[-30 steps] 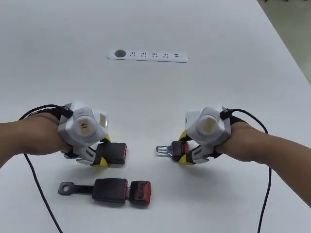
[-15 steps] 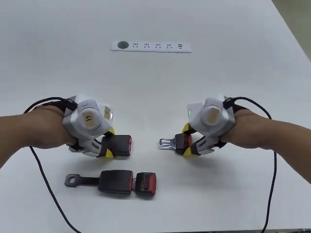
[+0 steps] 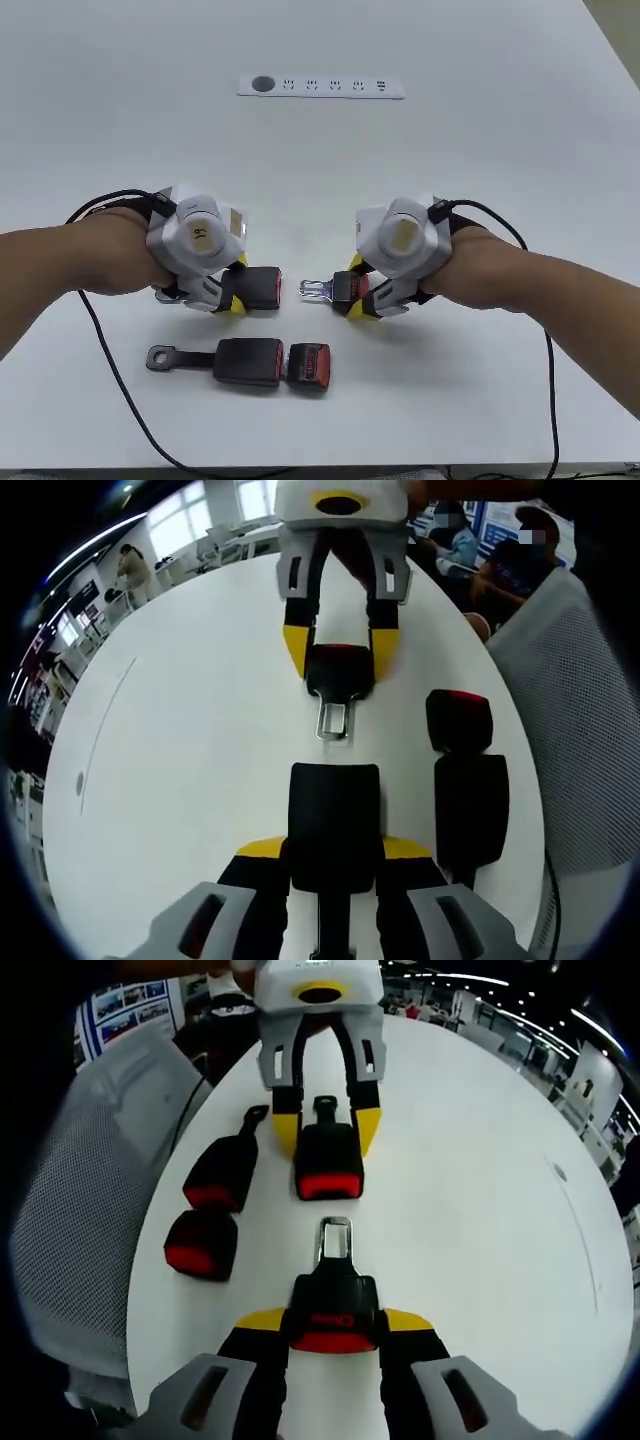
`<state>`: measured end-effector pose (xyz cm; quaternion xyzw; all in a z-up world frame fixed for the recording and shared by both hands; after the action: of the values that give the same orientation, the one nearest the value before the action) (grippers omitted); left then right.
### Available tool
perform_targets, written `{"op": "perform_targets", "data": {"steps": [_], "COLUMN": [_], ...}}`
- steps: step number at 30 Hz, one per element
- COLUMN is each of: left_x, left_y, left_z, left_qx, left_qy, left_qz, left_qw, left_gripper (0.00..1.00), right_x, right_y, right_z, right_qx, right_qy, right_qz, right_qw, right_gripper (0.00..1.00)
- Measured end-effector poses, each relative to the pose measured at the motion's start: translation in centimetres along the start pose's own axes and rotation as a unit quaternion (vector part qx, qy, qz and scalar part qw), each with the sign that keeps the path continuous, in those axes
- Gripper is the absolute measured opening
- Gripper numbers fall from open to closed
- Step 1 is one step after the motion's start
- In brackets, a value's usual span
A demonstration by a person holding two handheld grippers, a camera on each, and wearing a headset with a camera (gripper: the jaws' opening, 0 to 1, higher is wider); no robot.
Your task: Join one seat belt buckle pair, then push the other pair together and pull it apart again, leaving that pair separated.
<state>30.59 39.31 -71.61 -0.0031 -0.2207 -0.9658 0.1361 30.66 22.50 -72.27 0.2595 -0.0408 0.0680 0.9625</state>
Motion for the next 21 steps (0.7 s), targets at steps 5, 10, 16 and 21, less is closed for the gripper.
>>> {"op": "perform_targets", "data": {"steps": [5, 10, 16, 21], "left_x": [0.0, 0.0, -0.1, 0.0], "left_y": [0.1, 0.0, 0.1, 0.2], "left_z": [-0.1, -0.1, -0.2, -0.1], "left_qx": [-0.003, -0.005, -0.006, -0.012], "left_qy": [0.0, -0.001, -0.002, -0.008], "left_qz": [-0.005, -0.006, -0.008, -0.016], "left_qw": [1.0, 1.0, 0.9999, 0.9998], "left_gripper": [0.34, 0.34, 0.34, 0.34], "right_x": [-0.3, -0.5, -0.3, -0.2], "right_y": [1.7, 2.2, 2.7, 2.5], "right_z": [-0.8, -0.7, -1.1, -1.2], "right_qx": [-0.005, -0.012, 0.01, 0.017], "right_qy": [-0.001, -0.007, -0.003, 0.0], "right_qz": [0.006, 0.016, 0.015, 0.007], "right_qw": [1.0, 0.9998, 0.9998, 0.9998], "right_gripper": [0.32, 0.32, 0.32, 0.31]}}
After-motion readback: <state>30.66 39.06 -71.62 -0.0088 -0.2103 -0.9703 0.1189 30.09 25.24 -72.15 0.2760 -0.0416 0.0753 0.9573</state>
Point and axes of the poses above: the centre of the closed fingertips' face, and the gripper's own axes: z roughly backward along the fingers, x roughly to its right, y roughly out of its top, the point moved 7 cm from there along z, roughly backward along the fingers, and after that the axes turned 12 degrees about z, right-handed, at the moved point
